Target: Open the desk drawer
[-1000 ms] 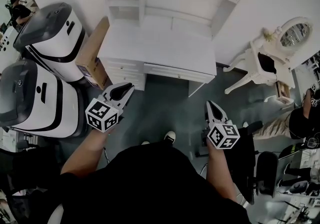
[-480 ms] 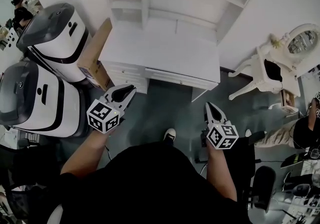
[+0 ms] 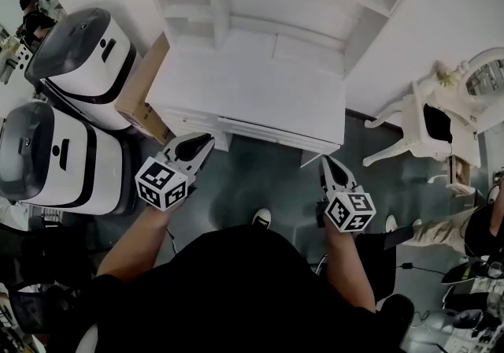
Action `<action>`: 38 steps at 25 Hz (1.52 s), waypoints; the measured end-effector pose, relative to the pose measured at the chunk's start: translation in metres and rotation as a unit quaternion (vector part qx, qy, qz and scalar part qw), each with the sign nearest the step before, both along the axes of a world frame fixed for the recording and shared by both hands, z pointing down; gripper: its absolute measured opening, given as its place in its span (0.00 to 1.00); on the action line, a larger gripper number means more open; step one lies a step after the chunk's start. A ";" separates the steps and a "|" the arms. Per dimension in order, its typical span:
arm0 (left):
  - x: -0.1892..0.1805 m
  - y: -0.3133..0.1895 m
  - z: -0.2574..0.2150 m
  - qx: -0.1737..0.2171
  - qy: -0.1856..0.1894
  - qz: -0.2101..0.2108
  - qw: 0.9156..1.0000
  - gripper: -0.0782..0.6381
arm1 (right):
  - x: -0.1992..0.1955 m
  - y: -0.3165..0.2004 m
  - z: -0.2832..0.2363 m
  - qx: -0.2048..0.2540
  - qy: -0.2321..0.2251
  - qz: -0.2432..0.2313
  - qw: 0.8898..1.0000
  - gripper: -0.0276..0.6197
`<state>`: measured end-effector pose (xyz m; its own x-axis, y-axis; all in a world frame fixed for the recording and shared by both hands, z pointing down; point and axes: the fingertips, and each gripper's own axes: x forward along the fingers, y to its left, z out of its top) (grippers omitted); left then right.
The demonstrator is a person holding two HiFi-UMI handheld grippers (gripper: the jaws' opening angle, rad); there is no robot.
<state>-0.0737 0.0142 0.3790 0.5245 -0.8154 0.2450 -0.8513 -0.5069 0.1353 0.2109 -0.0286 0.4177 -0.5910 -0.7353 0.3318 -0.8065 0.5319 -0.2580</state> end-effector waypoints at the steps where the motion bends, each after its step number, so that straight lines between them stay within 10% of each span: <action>1: 0.005 -0.008 -0.001 0.001 -0.001 -0.003 1.000 0.17 | 0.003 -0.010 0.000 -0.001 -0.001 -0.004 1.000 0.05; 23: 0.034 -0.068 0.002 -0.022 -0.021 -0.065 0.997 0.15 | 0.007 -0.108 0.011 -0.012 -0.024 -0.086 0.996 0.05; 38: -0.001 -0.132 0.010 -0.010 0.004 0.023 1.000 0.15 | -0.035 -0.100 0.016 -0.033 0.007 -0.020 0.999 0.05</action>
<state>-0.0752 -0.1178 0.3891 0.5625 -0.7858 0.2572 -0.8266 -0.5418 0.1523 0.1763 -0.1286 0.4340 -0.6144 -0.6870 0.3880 -0.7888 0.5462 -0.2819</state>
